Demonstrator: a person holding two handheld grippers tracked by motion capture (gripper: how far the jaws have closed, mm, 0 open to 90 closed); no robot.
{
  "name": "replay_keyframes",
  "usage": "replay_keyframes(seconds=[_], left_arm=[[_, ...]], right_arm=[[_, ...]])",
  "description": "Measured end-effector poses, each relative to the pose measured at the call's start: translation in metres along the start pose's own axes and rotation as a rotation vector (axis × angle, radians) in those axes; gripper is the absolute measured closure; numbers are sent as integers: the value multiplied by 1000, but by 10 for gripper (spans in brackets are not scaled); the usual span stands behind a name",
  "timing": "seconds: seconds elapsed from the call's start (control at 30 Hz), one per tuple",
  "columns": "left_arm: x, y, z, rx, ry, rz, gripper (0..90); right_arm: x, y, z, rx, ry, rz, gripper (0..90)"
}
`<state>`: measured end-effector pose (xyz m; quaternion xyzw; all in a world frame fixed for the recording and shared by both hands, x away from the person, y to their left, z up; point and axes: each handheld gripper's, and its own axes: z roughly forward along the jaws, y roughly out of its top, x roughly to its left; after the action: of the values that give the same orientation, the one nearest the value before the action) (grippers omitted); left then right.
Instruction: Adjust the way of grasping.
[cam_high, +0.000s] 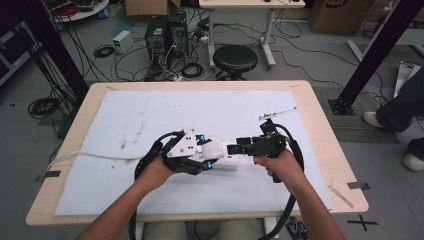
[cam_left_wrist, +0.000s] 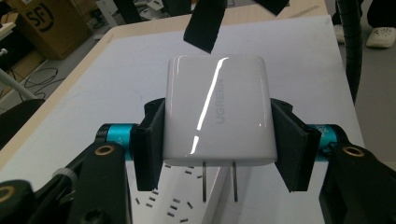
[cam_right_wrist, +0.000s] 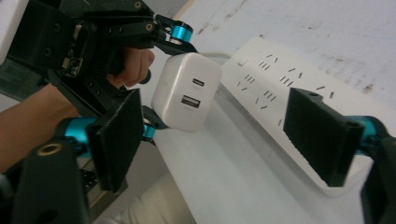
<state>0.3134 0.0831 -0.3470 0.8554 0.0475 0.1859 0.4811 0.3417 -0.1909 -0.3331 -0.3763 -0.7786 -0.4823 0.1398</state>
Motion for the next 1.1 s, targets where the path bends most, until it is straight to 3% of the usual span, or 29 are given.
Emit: replay_keyframes(seconds=[0.23,0.37,0.5,0.8,0.9,0.97,1.03,1.1], left_arm=[[-4,3,10,-8,-25,12,426],[-4,2,12,-14,-32,15,426],[-5,3,12,-17,-41,30,427],[-5,5,13,-8,-36,79,425],[-6,3,16,8,-40,56,422],[-4,-1,18,28,-47,-8,373],[-2,-9,19,46,-43,-79,217],[0,-18,15,49,-40,-108,214]], right_arm=[[-4,2,15,26,61,22,325],[-5,2,22,45,85,28,418],[-7,2,25,48,98,47,453],[-17,-1,30,54,189,178,594],[-17,-2,30,55,179,187,607],[-15,-2,30,52,137,155,627],[-14,-3,26,29,121,140,632],[-15,-4,16,-16,91,127,634]])
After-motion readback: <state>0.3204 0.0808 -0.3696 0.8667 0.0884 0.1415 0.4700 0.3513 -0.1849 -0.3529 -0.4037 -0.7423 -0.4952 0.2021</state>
